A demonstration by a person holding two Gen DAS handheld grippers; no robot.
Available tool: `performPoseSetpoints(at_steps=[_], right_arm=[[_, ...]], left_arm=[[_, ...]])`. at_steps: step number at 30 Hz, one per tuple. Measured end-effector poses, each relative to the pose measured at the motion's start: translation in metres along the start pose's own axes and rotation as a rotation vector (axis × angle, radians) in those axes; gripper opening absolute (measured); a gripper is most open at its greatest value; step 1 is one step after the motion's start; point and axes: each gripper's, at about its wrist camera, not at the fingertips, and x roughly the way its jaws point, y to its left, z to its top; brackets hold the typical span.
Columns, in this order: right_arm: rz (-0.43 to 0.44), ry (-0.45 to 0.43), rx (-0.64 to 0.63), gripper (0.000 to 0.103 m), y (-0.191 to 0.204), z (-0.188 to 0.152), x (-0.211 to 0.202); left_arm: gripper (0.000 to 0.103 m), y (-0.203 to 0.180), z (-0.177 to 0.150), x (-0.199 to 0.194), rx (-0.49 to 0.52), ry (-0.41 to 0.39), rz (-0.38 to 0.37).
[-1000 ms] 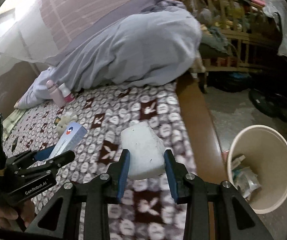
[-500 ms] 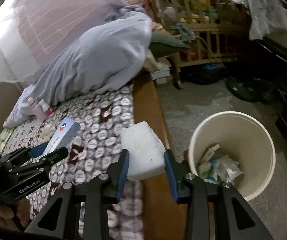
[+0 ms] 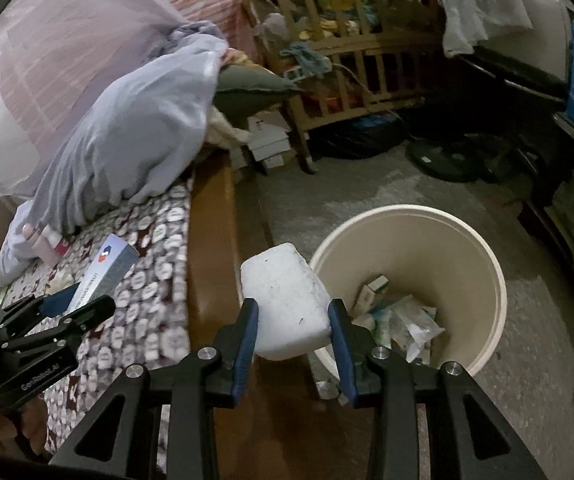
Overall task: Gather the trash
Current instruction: 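Carry the medicine box and white block over the cream bin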
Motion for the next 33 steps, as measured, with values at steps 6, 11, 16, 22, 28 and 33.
performPoseSetpoints(at_steps=[6, 11, 16, 22, 28, 33], right_arm=[[-0.007, 0.005, 0.007, 0.034, -0.008, -0.002, 0.001], [-0.013, 0.004, 0.008, 0.034, -0.012, -0.003, 0.001], [-0.020, 0.006, 0.018, 0.034, -0.017, -0.005, 0.002], [-0.028, 0.010, 0.037, 0.034, -0.029, -0.007, 0.004], [-0.038, 0.015, 0.062, 0.034, -0.042, -0.008, 0.006], [-0.049, 0.019, 0.075, 0.034, -0.052, -0.010, 0.009]], left_arm=[[0.047, -0.008, 0.002, 0.004, 0.015, 0.006, -0.002], [0.047, -0.013, 0.004, 0.007, 0.027, 0.010, -0.006], [0.047, -0.021, 0.006, 0.011, 0.043, 0.015, -0.009], [0.047, -0.028, 0.010, 0.021, 0.059, 0.030, -0.011], [0.047, -0.040, 0.016, 0.030, 0.080, 0.040, -0.012], [0.047, -0.055, 0.021, 0.037, 0.116, 0.048, -0.019]])
